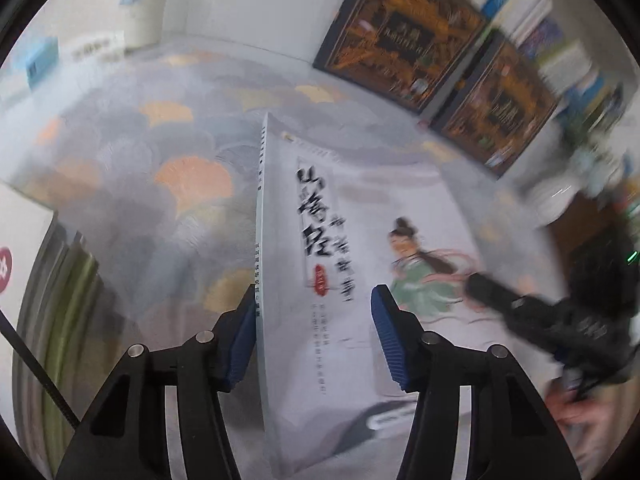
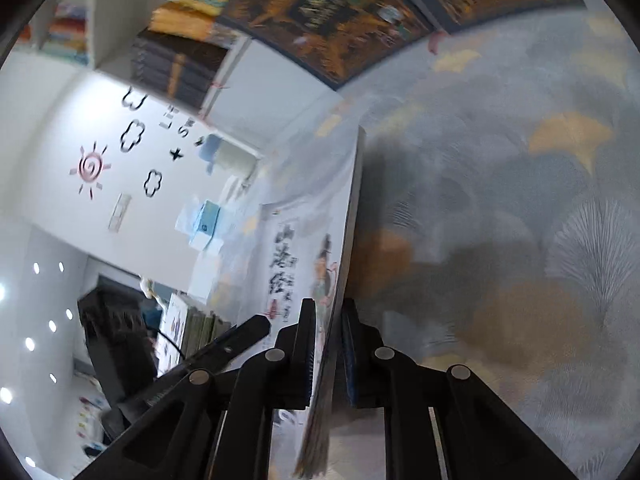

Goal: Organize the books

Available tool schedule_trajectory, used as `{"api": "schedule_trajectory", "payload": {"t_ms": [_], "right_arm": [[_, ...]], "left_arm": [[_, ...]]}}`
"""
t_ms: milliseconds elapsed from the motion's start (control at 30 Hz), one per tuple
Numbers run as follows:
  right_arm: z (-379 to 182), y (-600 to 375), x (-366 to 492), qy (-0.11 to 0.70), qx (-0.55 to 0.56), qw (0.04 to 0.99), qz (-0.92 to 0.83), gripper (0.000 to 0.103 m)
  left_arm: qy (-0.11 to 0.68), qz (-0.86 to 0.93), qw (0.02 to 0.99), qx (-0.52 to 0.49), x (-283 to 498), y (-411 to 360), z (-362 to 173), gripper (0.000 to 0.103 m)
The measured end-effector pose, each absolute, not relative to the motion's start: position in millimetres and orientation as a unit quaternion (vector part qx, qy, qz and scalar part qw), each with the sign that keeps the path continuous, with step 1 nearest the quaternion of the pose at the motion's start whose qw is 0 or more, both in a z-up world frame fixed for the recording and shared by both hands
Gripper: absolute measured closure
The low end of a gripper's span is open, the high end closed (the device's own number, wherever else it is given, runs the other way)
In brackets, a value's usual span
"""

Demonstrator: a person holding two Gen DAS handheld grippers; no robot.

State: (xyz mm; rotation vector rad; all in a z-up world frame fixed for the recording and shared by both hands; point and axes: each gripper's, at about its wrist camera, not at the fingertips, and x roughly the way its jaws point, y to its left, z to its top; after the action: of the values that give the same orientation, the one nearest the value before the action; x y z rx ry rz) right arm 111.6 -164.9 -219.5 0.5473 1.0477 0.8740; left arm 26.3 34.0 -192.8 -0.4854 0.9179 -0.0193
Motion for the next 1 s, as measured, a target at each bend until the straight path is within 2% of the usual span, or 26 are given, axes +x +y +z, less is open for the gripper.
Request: {"api": "schedule_trajectory", "payload": {"t_ms": [567,1000], "right_arm": [[-181,-175,64,0.465,0.209,0.763,0.397,0.09],[-98,-175,1,0.413,0.198,0.783,0.421,0.086]], "left_arm": [[0.421,-0.071,0.872,-0.241,2,21,-143,0.051],[0.396,-0.118,0.883,-0.222,-35,37,-69,0.047]]}}
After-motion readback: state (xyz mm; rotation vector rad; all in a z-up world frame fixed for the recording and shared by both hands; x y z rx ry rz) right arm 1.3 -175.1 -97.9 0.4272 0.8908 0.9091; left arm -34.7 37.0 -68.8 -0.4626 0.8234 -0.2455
